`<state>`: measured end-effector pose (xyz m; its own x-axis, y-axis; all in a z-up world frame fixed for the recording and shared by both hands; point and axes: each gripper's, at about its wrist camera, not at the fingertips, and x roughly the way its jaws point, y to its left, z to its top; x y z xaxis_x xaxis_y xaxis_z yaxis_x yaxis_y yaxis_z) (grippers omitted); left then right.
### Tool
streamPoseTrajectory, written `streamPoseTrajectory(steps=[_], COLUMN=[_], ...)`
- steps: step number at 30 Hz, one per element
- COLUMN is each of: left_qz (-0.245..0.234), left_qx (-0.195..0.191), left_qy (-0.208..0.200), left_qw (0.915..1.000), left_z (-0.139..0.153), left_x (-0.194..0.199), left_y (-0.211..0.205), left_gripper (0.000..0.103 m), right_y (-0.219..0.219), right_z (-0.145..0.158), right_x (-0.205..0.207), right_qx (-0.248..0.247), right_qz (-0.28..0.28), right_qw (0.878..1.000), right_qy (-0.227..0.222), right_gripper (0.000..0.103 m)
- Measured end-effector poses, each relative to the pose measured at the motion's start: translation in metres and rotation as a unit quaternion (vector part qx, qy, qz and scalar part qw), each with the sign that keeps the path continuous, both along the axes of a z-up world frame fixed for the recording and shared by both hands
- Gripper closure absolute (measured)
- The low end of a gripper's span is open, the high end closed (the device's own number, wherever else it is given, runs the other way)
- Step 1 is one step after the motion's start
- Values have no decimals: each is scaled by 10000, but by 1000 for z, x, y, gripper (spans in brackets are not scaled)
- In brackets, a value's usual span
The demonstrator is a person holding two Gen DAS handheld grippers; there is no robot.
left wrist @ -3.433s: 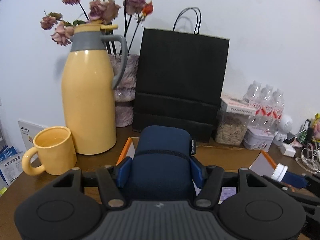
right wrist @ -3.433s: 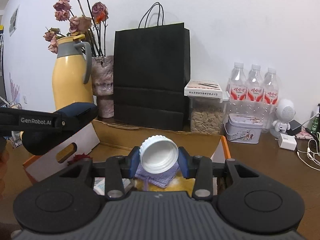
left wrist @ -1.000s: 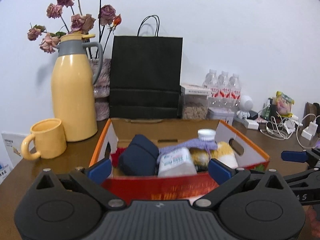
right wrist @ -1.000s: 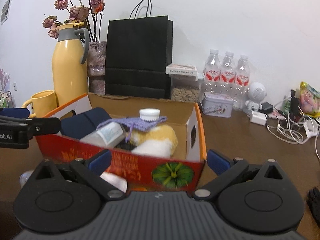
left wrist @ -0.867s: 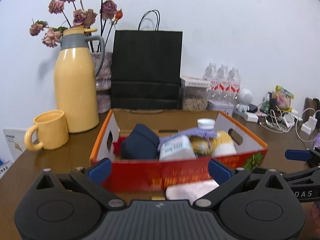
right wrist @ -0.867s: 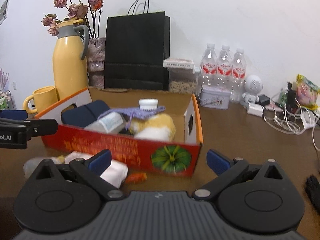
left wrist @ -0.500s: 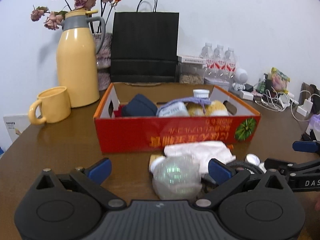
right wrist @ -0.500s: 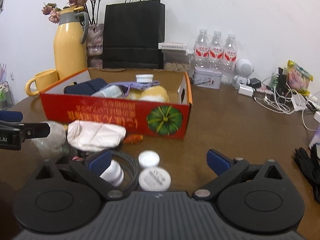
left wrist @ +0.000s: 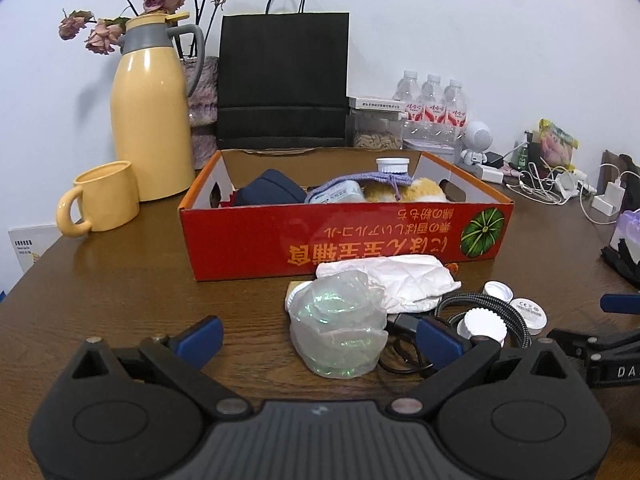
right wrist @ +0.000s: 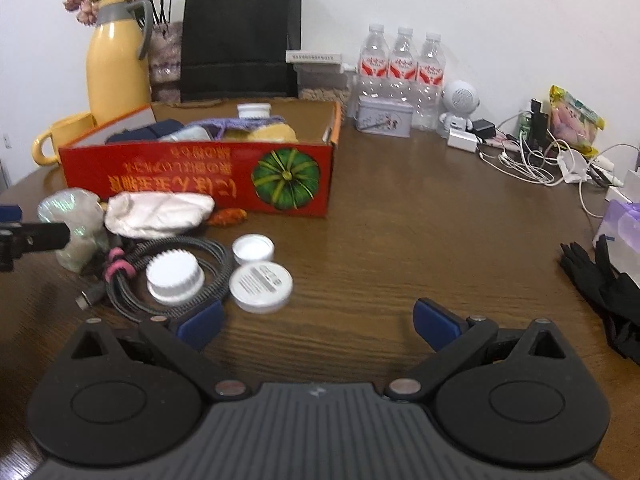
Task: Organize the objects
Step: 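Grasp the clear plastic bag with the left tool while the right tool grasps a white round container, then carry bag and round container into the red box and open both tools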
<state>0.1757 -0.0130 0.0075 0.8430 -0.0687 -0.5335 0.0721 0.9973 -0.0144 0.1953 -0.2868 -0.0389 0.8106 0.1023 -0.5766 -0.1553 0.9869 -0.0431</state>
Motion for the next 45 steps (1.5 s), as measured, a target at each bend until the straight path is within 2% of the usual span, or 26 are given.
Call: streamPoseTrajectory(steps=[5, 7, 11, 14, 17, 18, 19, 22, 32, 34, 40, 43, 44, 45], left_qz=[185, 235, 228, 226, 225, 221, 226, 247, 270, 270, 208, 208, 219, 225], left_qx=[-49, -79, -115, -196, -239, -252, -254, -270, -321, -334, -463, -642, -687, -733], left_qy=[46, 57, 38, 53, 55, 50, 49, 65, 27, -37, 9, 92, 102, 79], left_qw=[9998, 9997, 9997, 9995, 9994, 9994, 9994, 9993, 9991, 9991, 9987, 9977, 9973, 9970], left_z=[-4, -5, -9, -11, -12, -12, -12, -13, -16, -15, -16, -18, -18, -18], left_x=[9, 11, 13, 14, 14, 14, 14, 14, 13, 11, 12, 14, 14, 13], left_y=[0, 0, -1, 1, 2, 2, 2, 2, 3, 3, 5, 10, 11, 13], left_gripper=[0, 0, 0, 0, 0, 0, 0, 0, 0, 4, 27, 56, 63, 65], right_y=[3, 6, 5, 3, 4, 5, 5, 6, -3, -2, -4, -4, -4, -5], right_z=[-2, -4, -5, -5, -3, -2, -2, 0, 8, 8, 8, 8, 8, 8], right_x=[7, 14, 24, 31, 33, 32, 31, 29, 17, 17, 18, 18, 18, 18], right_qx=[-40, -80, 71, 184, 220, 239, 257, 318, 403, 380, 391, 388, 386, 386], right_qz=[186, 236, 386, 522, 717, 826, 917, 993, 648, 639, 550, 525, 518, 506], right_qw=[9998, 9994, 9987, 9979, 9968, 9960, 9952, 9943, 9967, 9968, 9973, 9974, 9975, 9975], right_qy=[103, 223, 316, 341, 280, 250, 225, 200, -266, -278, -285, -290, -293, -298], right_gripper=[1, 7, 11, 20, 43, 58, 63, 63, 63, 63, 63, 63, 63, 63])
